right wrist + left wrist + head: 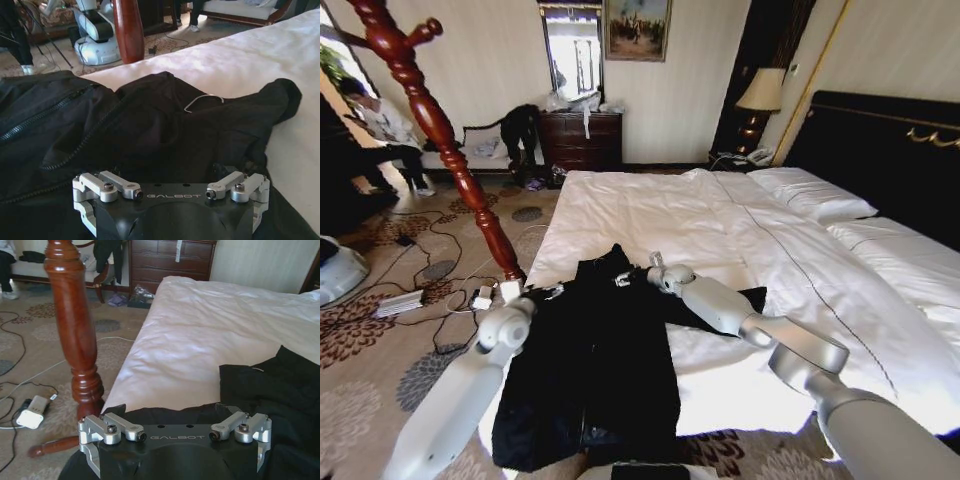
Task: Pick up the clothes from the bed and hang them on the clothes hanger.
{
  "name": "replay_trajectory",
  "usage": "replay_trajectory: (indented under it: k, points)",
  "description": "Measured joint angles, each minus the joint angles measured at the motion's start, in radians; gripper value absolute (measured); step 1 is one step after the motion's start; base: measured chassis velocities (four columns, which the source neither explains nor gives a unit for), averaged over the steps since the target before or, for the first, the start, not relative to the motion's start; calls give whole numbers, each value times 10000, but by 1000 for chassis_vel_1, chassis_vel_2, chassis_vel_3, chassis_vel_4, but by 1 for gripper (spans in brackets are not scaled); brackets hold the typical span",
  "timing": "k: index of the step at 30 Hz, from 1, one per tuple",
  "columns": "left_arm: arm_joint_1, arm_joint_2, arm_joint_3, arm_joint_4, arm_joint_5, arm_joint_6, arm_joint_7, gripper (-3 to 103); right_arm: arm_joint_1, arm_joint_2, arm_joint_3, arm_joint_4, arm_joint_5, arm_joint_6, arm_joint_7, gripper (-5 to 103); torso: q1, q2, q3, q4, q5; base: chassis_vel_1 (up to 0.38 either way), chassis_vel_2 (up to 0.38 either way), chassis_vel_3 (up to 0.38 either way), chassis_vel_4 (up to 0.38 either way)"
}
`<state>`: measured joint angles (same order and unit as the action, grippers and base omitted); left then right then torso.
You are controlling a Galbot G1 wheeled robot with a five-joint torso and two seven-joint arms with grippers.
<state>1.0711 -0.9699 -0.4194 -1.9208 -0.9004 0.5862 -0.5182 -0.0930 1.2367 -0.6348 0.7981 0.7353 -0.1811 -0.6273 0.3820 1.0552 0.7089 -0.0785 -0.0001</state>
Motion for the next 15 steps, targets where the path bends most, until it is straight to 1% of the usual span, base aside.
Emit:
replay_trajectory:
  k: [2,3,4,6,7,9,11,12,13,15]
  points:
    - [266,-29,-232,-165,152,-5,0,100,10,-118,0,161,47,-200,593,100,-3,1,-1,5,-1,0,0,0,0]
    - [266,-29,-232,-165,152,-5,0,100,10,-118,0,161,47,-200,593,100,-3,1,-1,5,-1,0,0,0,0]
    - [373,-86,-353,-265,222,-6,0,100,13,-140,3,238,180,-301,1007,100,-4,1,-2,5,-1,0,0,0,0]
    - [694,-347,-686,-521,310,27,0,100,13,-118,103,366,582,-595,2123,100,-1,0,-1,3,2,0,0,0,0]
    - [694,-347,-686,-521,310,27,0,100,13,-118,103,366,582,-595,2123,100,-1,0,-1,3,2,0,0,0,0]
    - [1020,-596,-875,-666,426,62,0,100,23,-38,296,429,759,-1051,2825,100,-2,1,-1,5,2,0,0,0,0]
    - [1217,-709,-909,-714,569,67,0,100,56,-12,383,447,747,-1413,3002,100,-3,1,-2,10,0,0,0,0,0]
    - [1217,-709,-909,-714,569,67,0,100,56,-12,383,447,747,-1413,3002,100,-3,1,-2,10,0,0,0,0,0]
    - [1344,-775,-909,-755,725,68,-1,100,90,-16,445,468,590,-1818,3010,100,-3,1,-2,11,0,0,0,0,0]
    - [1456,-816,-872,-817,877,67,-1,100,116,-51,540,471,301,-2328,2828,100,-2,0,-1,4,1,0,0,0,0]
